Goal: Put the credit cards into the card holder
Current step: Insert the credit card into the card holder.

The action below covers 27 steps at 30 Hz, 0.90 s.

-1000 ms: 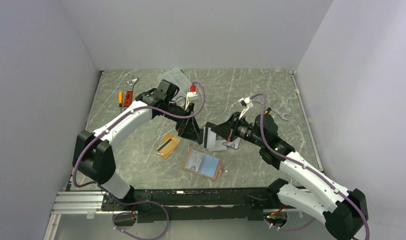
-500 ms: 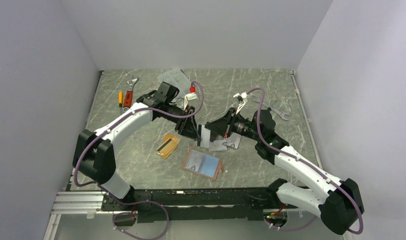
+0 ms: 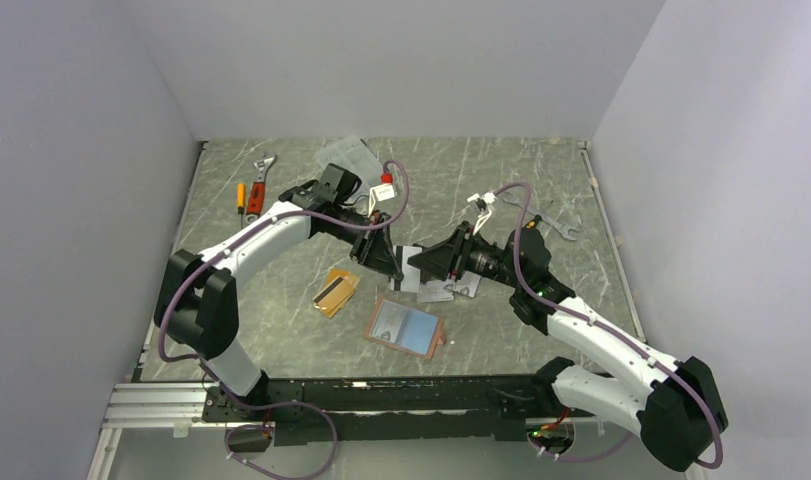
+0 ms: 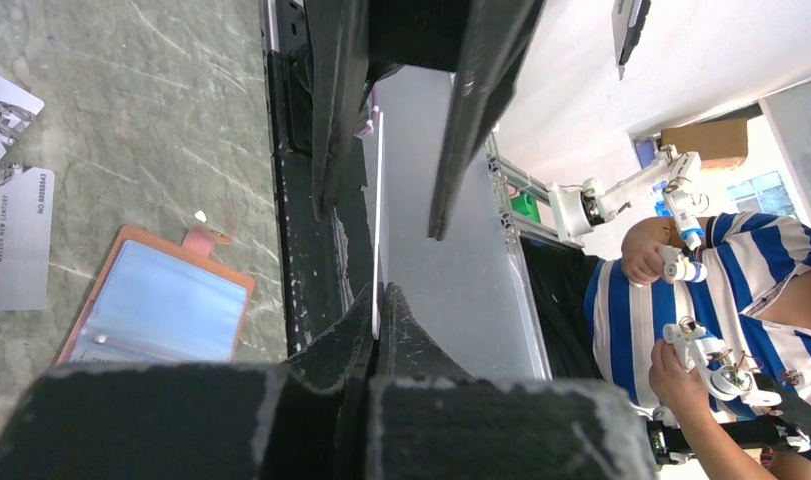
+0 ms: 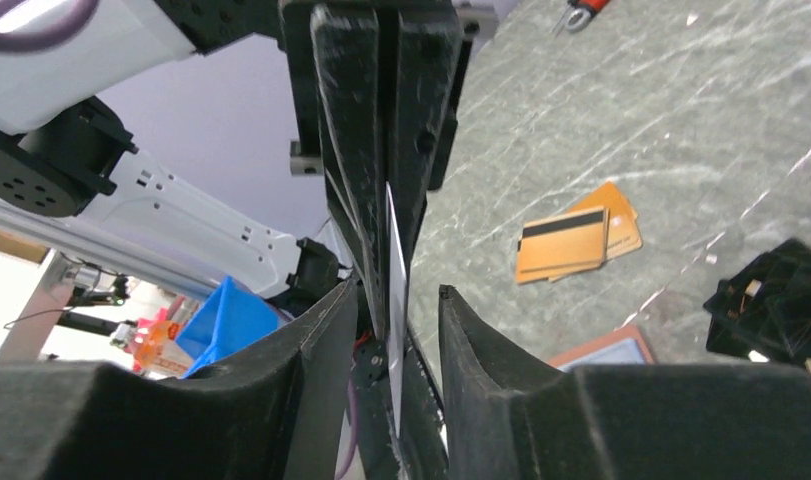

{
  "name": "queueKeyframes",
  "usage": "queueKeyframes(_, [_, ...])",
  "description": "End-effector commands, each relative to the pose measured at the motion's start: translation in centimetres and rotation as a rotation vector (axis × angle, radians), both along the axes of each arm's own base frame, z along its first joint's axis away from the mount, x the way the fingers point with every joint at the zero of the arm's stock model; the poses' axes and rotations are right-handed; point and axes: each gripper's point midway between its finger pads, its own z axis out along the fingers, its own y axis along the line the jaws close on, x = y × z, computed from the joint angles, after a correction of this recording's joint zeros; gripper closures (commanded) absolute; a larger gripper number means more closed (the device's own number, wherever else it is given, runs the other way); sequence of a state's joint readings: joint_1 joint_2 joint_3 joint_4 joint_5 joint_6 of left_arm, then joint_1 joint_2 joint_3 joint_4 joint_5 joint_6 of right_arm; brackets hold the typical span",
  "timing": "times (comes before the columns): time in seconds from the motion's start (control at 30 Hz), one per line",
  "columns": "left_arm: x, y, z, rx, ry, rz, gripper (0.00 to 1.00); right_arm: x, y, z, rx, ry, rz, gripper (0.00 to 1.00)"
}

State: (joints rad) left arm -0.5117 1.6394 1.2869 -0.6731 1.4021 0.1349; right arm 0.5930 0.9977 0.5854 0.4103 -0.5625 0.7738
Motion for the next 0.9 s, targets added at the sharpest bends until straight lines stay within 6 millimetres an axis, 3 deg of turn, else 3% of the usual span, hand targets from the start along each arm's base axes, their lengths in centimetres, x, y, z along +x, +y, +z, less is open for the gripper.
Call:
queueKeyframes(0.0, [0.1, 0.0, 2.1, -0.072, -0.023, -0.018, 1.00, -1.2, -0.6, 1.3, 0.073, -0.039, 0.022, 0.68])
queueKeyframes(0.13, [0.4, 0.0, 1.9, -0.062, -0.021, -0.003, 1.00, -1.1, -0.6, 1.0, 0.062, -0.028, 0.018, 0.77])
queueKeyframes(0.27, [0.7, -0.1, 1.4, -0.044, -0.027, 0.012, 1.00, -0.8, -0.2, 1.2, 0.067, -0.025, 0.030, 1.00])
queueKeyframes(0.3, [0.8, -0.1, 1.0, -0.026, -0.023, 0.023, 0.97, -0.8, -0.2, 1.0, 0.067, -0.021, 0.034, 1.00])
queueKeyframes(0.4, [1.4, 0.0, -1.1, 0.072, -0.010, 0.064, 0.65, -0.6, -0.4, 0.0, 0.027, 0.009, 0.019, 1.00])
queueKeyframes(0.53, [1.9, 0.9, -5.5, 0.215, 0.012, 0.138, 0.47, -1.7, -1.1, -6.0, -0.155, 0.193, 0.032, 1.00])
queueKeyframes(0.7, [2.8, 2.4, -12.0, 0.414, 0.009, 0.240, 0.46, -4.9, -2.7, -14.3, -0.290, 0.460, 0.053, 1.00])
queueKeyframes(0.87, [3.1, 3.5, -16.1, 0.530, 0.021, 0.256, 0.45, -7.2, -4.5, -18.9, -0.370, 0.594, 0.031, 1.00])
